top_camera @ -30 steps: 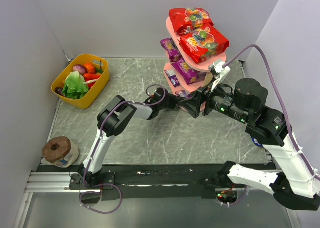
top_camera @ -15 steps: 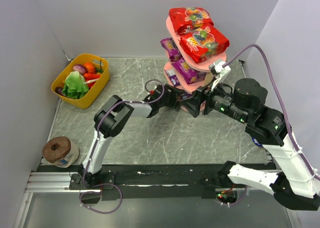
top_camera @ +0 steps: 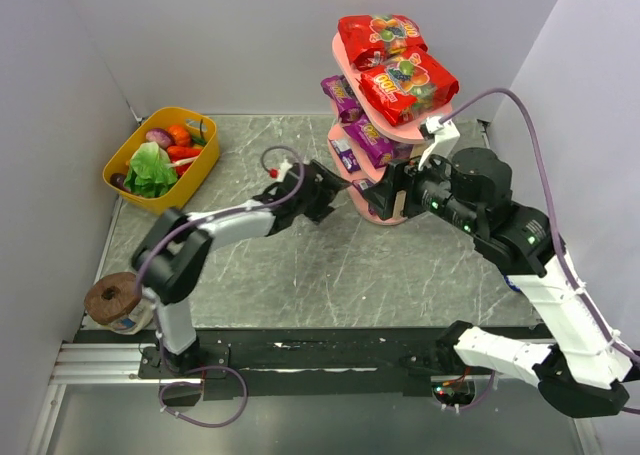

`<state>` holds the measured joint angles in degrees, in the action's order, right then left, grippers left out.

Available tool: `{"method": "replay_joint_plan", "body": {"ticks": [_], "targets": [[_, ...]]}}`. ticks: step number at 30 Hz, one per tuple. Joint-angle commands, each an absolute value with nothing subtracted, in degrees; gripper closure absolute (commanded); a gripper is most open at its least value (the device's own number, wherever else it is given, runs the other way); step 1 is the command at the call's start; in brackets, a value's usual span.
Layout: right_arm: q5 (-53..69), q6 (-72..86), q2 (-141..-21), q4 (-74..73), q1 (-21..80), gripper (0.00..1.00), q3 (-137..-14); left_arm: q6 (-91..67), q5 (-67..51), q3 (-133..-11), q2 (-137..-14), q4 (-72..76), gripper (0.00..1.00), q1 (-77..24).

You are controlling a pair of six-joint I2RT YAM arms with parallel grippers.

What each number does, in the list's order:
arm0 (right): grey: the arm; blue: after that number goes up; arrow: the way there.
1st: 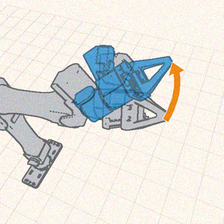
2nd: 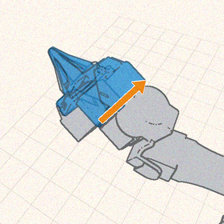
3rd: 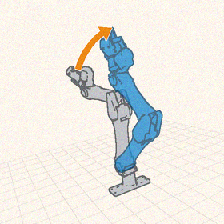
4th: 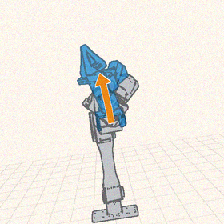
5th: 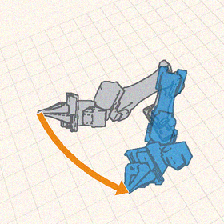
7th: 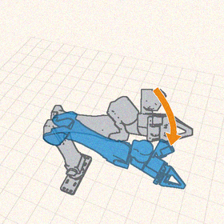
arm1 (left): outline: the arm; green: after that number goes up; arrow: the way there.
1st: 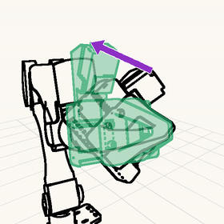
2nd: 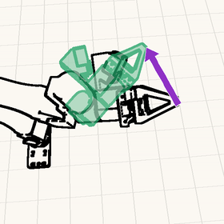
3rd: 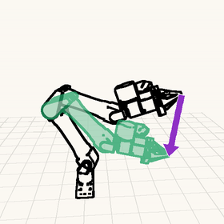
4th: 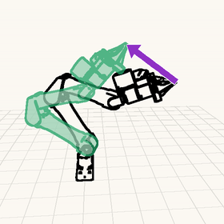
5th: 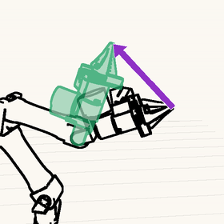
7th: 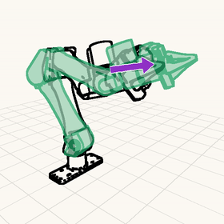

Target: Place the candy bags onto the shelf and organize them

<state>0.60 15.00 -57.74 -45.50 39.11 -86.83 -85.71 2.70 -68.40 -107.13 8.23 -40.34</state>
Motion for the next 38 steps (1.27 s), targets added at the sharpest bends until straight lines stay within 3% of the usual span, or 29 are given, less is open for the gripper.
{"method": "replay_joint_plan", "body": {"ticks": [1,4,13,18,38], "targets": [[-4.1,19.5,-56.8,-44.7,36.8,0.12,-83.1,-76.0,10.6,-63.5,-94.2,1.2,0.04,-38.9],[-8.5,22.0,-55.5,-44.3,35.6,0.01,-79.7,-69.8,15.6,-59.6,-85.9,0.2,0.04,-38.7],[-18.4,32.8,-51.3,-42.4,30.8,0.0,-68.8,-53.4,33.8,-55.2,-65.1,-11.2,0.04,-38.6],[-25.9,40.9,-48.8,-43.4,28.3,0.0,-62.9,-47.5,38.1,-54.1,-56.9,-12.6,0.04,-38.5],[-22.8,55.5,-47.6,-41.3,21.4,0.0,-54.0,-37.1,42.5,-54.7,-51.1,-15.1,0.04,-38.6]]}}
